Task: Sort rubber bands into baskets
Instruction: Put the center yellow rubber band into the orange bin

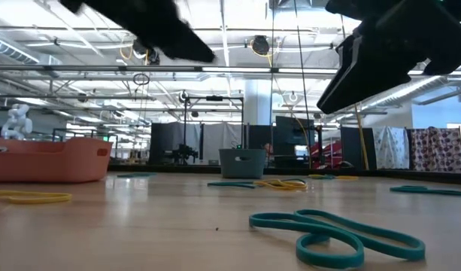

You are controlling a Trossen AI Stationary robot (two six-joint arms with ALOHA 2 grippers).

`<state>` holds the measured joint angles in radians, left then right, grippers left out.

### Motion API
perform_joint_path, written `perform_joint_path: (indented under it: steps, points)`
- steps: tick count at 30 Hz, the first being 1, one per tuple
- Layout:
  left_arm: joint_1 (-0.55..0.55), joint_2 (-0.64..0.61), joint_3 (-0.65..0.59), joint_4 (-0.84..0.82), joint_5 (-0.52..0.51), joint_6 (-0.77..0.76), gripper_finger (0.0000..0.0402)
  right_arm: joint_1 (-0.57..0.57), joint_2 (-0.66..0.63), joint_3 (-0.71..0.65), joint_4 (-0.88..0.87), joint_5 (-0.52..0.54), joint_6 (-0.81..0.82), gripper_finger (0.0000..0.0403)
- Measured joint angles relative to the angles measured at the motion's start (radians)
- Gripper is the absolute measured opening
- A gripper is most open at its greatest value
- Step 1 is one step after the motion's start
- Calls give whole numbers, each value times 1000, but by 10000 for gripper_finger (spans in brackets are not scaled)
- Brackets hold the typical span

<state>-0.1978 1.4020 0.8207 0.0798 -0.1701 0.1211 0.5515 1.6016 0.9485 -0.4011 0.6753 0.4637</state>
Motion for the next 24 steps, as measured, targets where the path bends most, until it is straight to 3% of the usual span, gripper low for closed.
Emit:
perform_joint_path:
  steps: [6,16,24]
  points:
    - [77,284,49,223,125,62,132,0,0,0,0,0,7,151]
    - [137,627,342,53,162,127,132,1,0,0,0,-55,9,151]
    - [138,703,410,-9,170,173,132,7,0,0,-7,-78,20,151]
